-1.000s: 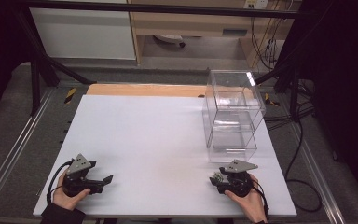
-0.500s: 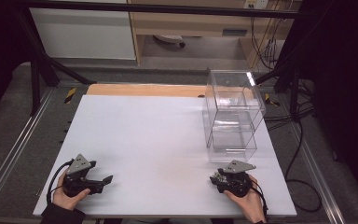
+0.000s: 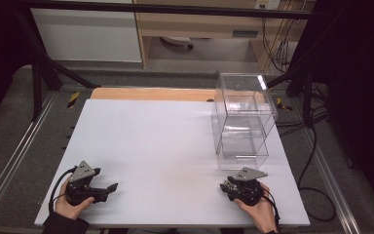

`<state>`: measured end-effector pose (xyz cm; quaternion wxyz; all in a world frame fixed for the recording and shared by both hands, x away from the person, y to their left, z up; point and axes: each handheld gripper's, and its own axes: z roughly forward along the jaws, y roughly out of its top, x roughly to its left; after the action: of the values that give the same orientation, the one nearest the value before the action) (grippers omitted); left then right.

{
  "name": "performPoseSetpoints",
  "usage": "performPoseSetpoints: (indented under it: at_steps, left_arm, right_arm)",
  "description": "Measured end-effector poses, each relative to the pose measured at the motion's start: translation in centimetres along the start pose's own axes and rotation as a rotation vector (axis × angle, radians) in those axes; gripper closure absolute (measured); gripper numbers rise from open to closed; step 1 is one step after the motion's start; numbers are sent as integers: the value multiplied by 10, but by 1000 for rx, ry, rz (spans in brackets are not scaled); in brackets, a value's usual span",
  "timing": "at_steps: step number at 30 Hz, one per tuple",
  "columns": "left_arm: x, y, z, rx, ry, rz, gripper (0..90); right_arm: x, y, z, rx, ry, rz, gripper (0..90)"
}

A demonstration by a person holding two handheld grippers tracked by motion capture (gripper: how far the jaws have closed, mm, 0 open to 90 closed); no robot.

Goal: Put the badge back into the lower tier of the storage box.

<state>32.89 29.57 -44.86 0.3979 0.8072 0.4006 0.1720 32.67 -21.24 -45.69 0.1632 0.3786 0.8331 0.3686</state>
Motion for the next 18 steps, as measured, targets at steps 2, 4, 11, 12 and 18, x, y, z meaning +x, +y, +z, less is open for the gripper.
performPoseSetpoints:
  at_steps: [2, 4, 11, 12, 18]
  left_arm:
    - [0, 0, 0, -1, 0, -1, 92]
    - [0, 0, -1, -2, 1, -2, 92]
    - [1, 0, -1, -4, 1, -6, 93]
    - [1, 0, -1, -4, 1, -6, 94]
    - [1, 0, -1, -6, 1, -6, 95]
  right_arm:
    - [0, 0, 0, 1, 1, 0, 570]
    - [-1, 0, 0, 2, 4, 3, 571]
    - [-2, 0, 0, -2, 9, 12, 574]
    - [-2, 0, 0, 0, 10, 12, 575]
    - [-2, 1, -1, 3, 8, 11, 576]
